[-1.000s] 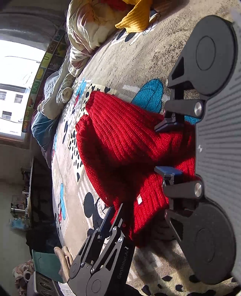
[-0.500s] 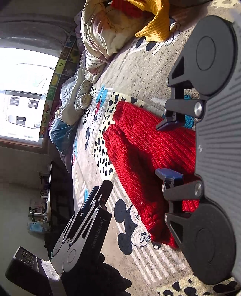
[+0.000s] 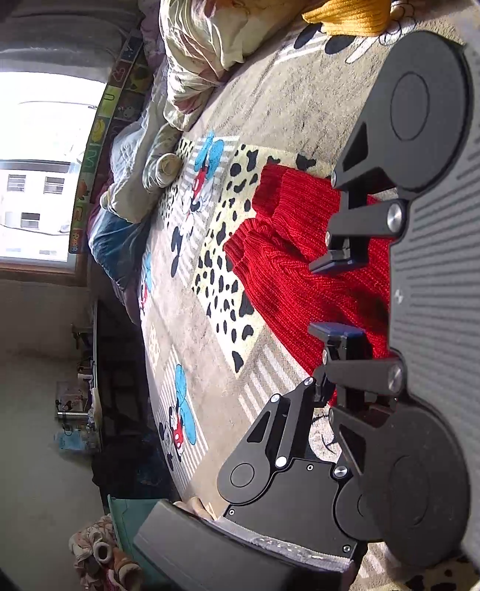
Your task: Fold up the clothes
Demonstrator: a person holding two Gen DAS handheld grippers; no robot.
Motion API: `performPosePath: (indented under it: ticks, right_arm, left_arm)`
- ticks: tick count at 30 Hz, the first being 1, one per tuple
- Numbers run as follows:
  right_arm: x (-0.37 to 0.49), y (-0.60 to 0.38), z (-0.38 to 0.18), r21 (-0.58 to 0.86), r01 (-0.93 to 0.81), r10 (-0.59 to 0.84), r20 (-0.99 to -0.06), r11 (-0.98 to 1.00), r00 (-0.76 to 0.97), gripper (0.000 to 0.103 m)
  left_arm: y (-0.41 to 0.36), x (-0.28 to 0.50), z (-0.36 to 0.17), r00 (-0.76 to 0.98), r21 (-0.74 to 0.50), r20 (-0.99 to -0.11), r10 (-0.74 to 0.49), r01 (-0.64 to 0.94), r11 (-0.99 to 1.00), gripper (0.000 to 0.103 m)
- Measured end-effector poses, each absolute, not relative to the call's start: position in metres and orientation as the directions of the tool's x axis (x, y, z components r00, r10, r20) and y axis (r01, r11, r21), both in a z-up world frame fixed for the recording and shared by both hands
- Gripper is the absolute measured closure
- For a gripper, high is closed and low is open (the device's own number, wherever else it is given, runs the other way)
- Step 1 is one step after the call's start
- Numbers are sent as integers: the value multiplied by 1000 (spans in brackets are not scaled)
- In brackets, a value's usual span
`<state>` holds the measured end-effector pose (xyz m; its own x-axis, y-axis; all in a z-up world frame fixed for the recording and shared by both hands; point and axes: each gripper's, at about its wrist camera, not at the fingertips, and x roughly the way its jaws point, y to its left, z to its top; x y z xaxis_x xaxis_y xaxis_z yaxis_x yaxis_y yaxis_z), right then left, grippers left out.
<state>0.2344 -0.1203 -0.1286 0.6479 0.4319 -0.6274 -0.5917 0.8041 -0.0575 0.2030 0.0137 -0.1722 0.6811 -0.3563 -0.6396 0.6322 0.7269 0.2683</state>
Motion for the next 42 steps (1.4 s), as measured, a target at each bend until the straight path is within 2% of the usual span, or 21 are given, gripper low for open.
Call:
performPosePath:
  ticks: [3, 7, 8, 9, 10, 11, 13, 15, 16, 17, 19, 20, 22, 25, 30, 32, 39, 42]
  right_arm:
    - [254, -133, -155, 93, -555, 472, -651, 826, 594, 74]
    - [246, -123, -138, 5, -573, 431, -664, 820, 611, 73]
    - [243, -120, -133, -22, -577, 419, -666, 816, 617, 70]
    - [240, -118, -128, -48, -582, 407, -668, 812, 623, 68]
    - [233, -119, -120, -66, -590, 413, -652, 804, 636, 66]
    - [220, -123, -111, -84, -609, 433, -627, 788, 647, 59]
    - [187, -133, -98, -171, -652, 451, -592, 739, 667, 44]
    - [154, -140, -93, -282, -675, 453, -562, 682, 692, 40]
    - [132, -145, -94, -337, -687, 461, -545, 644, 700, 34]
    - [112, -150, -98, -387, -698, 471, -534, 602, 702, 23]
    - [79, -158, -112, -487, -711, 472, -533, 507, 702, 13]
    - [63, -162, -123, -541, -711, 459, -543, 448, 703, 13]
    - [37, -167, -145, -626, -698, 423, -560, 347, 712, 13]
    - [28, -168, -169, -694, -643, 367, -535, 323, 761, 13]
    - [30, -158, -187, -779, -542, 350, -435, 316, 830, 10]
    - [35, -154, -188, -802, -517, 356, -409, 300, 840, 10]
    - [54, -148, -196, -854, -453, 401, -332, 257, 854, 11]
    - [58, -145, -200, -853, -462, 405, -345, 241, 847, 18]
  left_arm:
    - [17, 204, -176, 679, 250, -634, -371, 633, 732, 89]
    - [15, 208, -167, 655, 232, -654, -380, 651, 722, 89]
    - [17, 207, -157, 645, 224, -663, -380, 655, 721, 88]
    - [20, 205, -145, 641, 220, -666, -382, 658, 720, 85]
    - [25, 195, -132, 662, 239, -636, -397, 658, 714, 77]
    - [30, 183, -122, 682, 272, -602, -415, 664, 697, 67]
    - [38, 157, -111, 705, 371, -571, -421, 679, 633, 55]
    - [43, 129, -112, 717, 505, -563, -412, 693, 515, 54]
    - [46, 115, -116, 718, 567, -564, -409, 696, 440, 50]
    - [50, 101, -122, 720, 627, -563, -406, 692, 358, 47]
    - [61, 76, -140, 724, 723, -553, -412, 663, 192, 41]
    - [67, 64, -149, 723, 759, -550, -418, 642, 112, 36]
    - [78, 50, -172, 732, 818, -527, -432, 575, -24, 34]
    - [87, 41, -204, 751, 876, -473, -461, 456, -155, 32]
    - [80, 55, -222, 773, 921, -376, -512, 373, -113, 29]
    - [76, 62, -223, 766, 927, -363, -530, 355, -122, 28]
    - [67, 83, -218, 721, 916, -381, -579, 381, -128, 28]
    - [58, 92, -220, 704, 913, -393, -592, 378, -155, 28]
